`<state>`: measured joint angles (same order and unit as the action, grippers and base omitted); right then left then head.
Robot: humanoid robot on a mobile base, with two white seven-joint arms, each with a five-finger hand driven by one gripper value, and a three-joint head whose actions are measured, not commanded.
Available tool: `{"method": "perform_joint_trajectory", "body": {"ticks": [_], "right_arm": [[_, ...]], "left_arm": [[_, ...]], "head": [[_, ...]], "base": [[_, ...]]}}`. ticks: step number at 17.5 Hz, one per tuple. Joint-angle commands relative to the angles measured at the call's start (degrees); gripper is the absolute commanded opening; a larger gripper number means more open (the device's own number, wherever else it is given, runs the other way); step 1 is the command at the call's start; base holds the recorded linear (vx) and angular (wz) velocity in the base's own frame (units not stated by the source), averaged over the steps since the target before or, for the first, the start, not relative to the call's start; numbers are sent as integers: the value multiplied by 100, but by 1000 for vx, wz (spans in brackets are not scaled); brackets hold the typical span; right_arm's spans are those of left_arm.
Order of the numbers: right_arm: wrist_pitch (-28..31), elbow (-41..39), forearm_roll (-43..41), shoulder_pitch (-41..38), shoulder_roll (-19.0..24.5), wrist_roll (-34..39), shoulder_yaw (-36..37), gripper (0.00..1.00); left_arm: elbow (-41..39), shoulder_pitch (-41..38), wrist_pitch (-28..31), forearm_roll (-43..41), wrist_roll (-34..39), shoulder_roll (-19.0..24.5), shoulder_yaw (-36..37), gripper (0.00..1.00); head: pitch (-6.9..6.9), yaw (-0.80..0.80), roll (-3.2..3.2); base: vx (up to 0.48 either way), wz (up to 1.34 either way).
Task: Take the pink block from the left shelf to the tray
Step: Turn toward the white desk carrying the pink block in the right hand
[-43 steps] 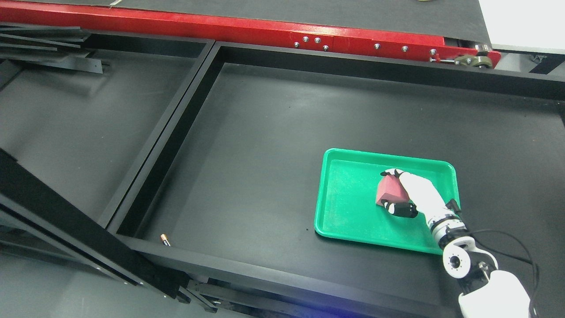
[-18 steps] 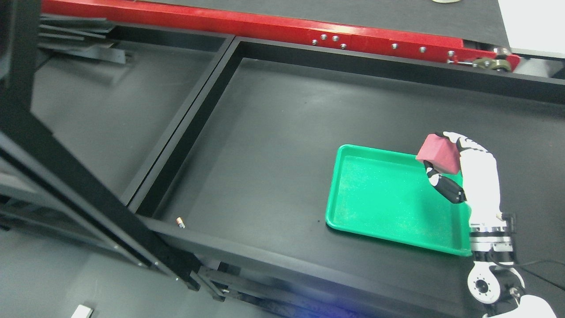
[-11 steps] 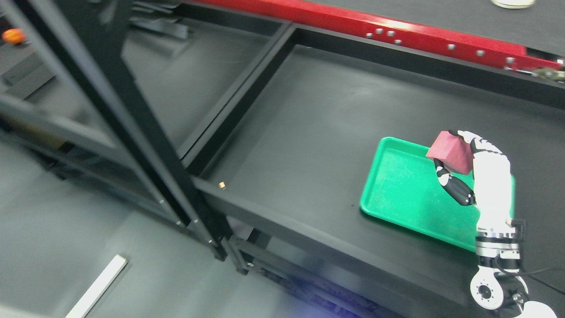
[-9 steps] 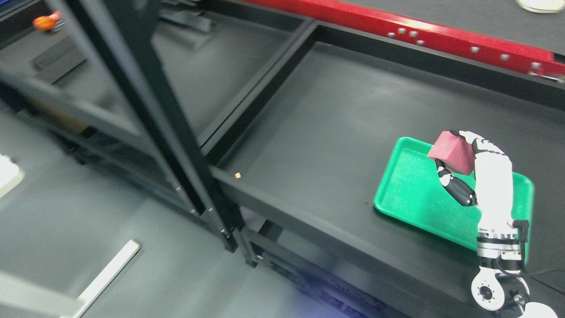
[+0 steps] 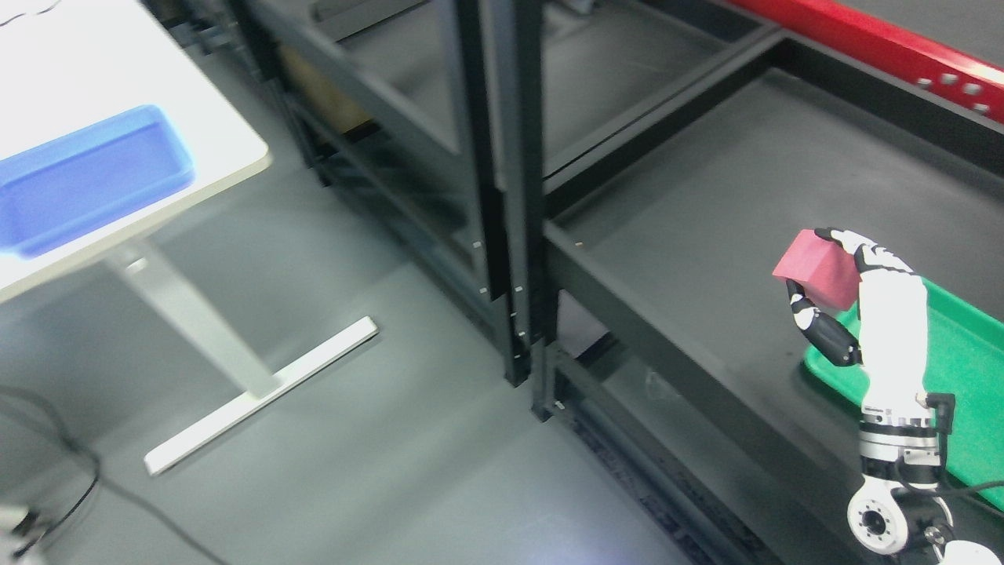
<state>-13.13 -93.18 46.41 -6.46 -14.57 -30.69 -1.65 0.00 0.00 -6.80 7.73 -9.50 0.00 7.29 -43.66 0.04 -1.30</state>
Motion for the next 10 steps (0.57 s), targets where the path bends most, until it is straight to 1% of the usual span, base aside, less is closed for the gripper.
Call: {"method": "perform_joint_trajectory", "body": {"ticks": [1, 10], "right_arm": [[4, -42, 0, 5, -28, -16, -28, 4], [12, -42, -18, 31, 33, -7, -37, 3]], "left_arm": [[-100, -114, -6, 0, 1, 100, 0, 100], [-100, -114, 3, 0, 1, 100, 0, 100]], "head": [[0, 0, 0], [-1, 0, 0]], "base": [[-223, 708], [-198, 730]]}}
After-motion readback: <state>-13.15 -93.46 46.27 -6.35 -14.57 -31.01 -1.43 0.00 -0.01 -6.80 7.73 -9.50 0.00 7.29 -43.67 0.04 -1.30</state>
